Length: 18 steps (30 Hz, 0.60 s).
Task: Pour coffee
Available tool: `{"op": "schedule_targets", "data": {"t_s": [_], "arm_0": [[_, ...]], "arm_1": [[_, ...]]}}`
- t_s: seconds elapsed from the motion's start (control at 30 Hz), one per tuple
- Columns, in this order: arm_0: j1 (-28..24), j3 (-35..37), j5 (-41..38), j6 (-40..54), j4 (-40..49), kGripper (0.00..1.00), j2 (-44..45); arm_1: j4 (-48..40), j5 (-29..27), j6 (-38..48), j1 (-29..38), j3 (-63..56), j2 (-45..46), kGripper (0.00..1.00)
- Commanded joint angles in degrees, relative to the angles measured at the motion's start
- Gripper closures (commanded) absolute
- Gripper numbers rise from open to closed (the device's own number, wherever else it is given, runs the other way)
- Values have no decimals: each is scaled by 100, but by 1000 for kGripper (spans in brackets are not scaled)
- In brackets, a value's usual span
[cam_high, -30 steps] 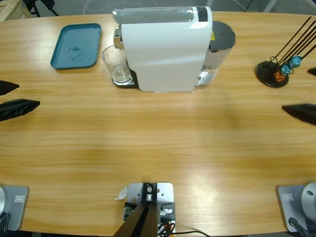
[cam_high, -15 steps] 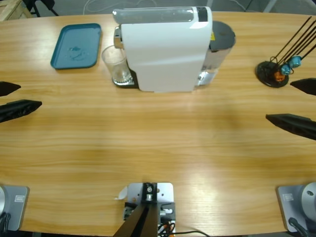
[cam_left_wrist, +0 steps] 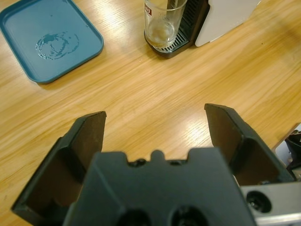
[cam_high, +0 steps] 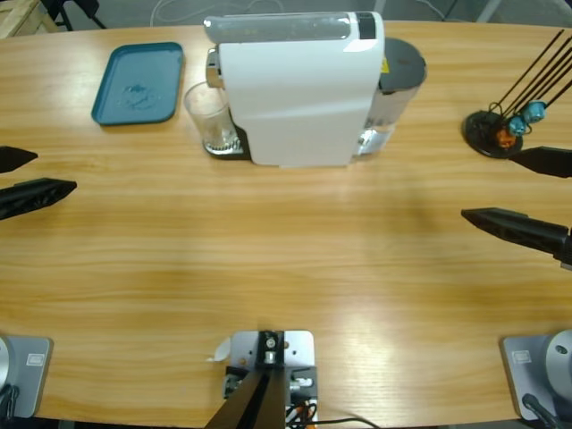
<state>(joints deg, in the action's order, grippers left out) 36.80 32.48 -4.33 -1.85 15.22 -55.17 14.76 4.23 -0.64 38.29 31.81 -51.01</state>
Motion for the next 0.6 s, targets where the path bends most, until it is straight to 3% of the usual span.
{"op": "schedule_targets", "data": {"t_s": [0.03, 0.6], "arm_0": [[-15, -207, 125, -109, -80, 101, -135], [-15, -233, 161, -202, -124, 101, -161]], "arm_1": [[62, -36, -174, 56, -193, 112, 0], [88, 87, -244, 54, -140, -111, 0]]}}
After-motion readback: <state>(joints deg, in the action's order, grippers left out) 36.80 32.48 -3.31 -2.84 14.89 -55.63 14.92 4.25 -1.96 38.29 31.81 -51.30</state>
